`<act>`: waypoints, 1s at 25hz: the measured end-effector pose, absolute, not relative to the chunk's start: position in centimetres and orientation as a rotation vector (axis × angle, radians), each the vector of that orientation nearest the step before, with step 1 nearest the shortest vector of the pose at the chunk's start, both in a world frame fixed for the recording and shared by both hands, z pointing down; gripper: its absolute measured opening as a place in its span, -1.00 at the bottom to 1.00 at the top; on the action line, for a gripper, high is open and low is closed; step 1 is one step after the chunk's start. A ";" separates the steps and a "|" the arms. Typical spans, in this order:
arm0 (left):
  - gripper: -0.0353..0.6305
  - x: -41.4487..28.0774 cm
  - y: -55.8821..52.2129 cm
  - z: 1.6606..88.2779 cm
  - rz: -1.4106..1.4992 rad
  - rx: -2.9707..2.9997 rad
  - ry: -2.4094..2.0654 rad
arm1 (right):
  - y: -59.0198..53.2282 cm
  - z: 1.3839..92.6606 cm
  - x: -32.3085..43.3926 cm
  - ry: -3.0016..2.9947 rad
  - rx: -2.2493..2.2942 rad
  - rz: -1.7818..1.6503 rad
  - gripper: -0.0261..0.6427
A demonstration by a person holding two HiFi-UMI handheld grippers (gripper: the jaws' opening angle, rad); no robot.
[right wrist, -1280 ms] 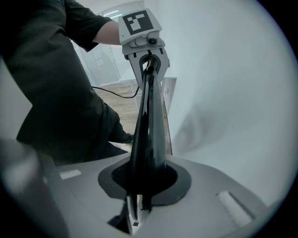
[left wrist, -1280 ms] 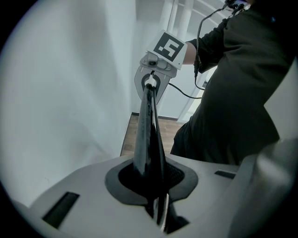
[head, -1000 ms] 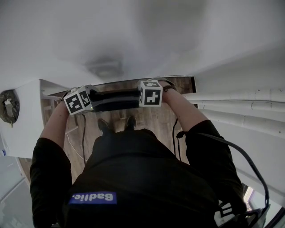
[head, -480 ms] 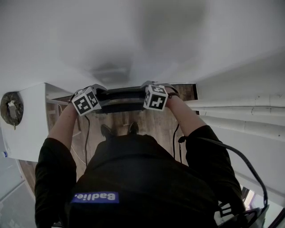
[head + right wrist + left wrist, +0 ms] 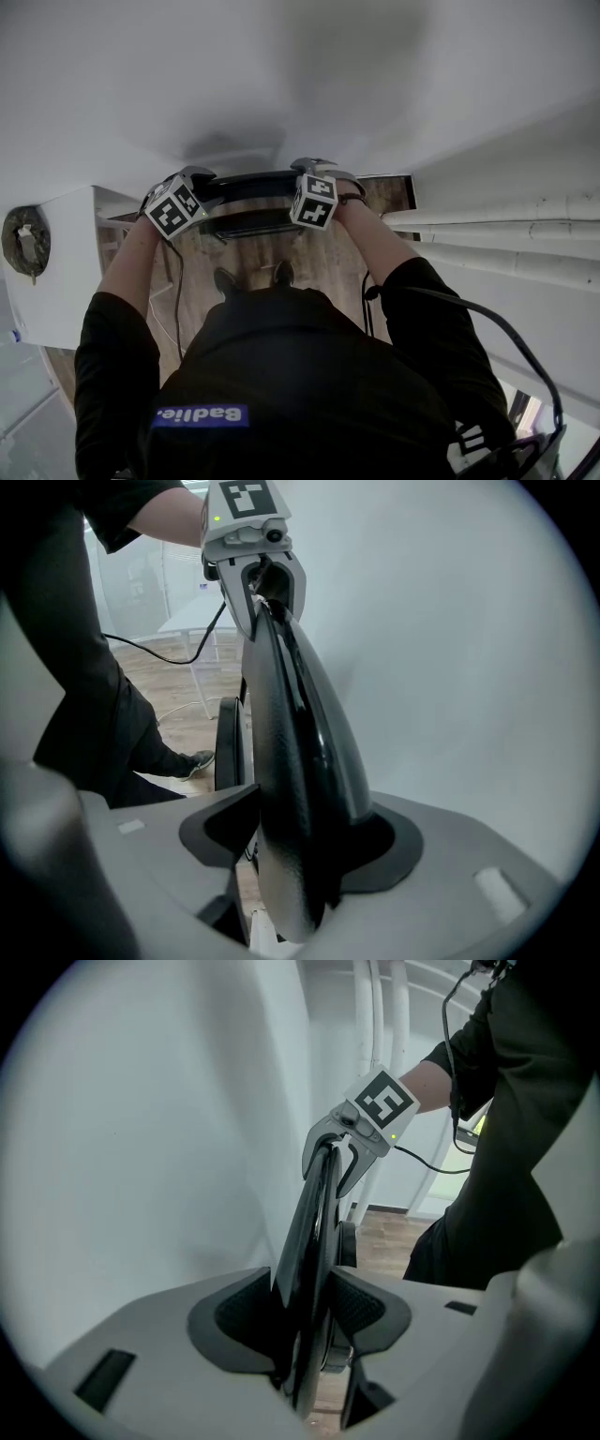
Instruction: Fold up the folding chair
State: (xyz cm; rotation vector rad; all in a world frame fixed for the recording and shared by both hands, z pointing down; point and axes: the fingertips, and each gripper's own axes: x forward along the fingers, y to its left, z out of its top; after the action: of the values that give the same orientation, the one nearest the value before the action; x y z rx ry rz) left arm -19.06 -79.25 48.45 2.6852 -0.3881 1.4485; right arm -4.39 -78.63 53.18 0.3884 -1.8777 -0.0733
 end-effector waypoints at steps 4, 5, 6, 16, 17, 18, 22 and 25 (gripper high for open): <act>-0.37 -19.2 -81.1 48.1 1.475 2.696 -0.480 | -80.8 53.3 -4.1 -1.862 0.458 -0.100 -0.18; -0.37 -19.2 -81.5 48.2 1.482 2.694 -0.505 | -81.2 53.4 -4.0 -1.857 0.475 -0.106 -0.16; -0.36 -19.2 -81.9 48.2 1.488 2.692 -0.532 | -81.7 53.5 -3.9 -1.851 0.493 -0.114 -0.14; -0.27 -19.3 -85.1 48.3 1.532 2.657 -0.793 | -85.1 53.3 -3.5 -1.778 0.649 -0.197 0.04; -0.26 -19.4 -85.4 48.3 1.537 2.651 -0.814 | -85.4 53.2 -3.5 -1.771 0.662 -0.203 0.05; -0.25 -19.5 -85.7 48.2 1.541 2.646 -0.836 | -85.7 53.1 -3.6 -1.764 0.676 -0.209 0.06; -0.23 -19.7 -86.7 48.3 1.567 2.615 -0.921 | -86.7 52.9 -3.5 -1.724 0.749 -0.231 0.12; -0.21 -19.7 -87.4 48.4 1.584 2.587 -0.985 | -87.4 53.0 -3.2 -1.692 0.808 -0.245 0.16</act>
State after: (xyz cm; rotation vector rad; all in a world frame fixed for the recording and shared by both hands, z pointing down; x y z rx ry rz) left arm -19.72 -87.37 48.39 2.5865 -0.9848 1.5835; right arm -3.18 -87.38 52.99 0.8076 -1.6915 -0.2453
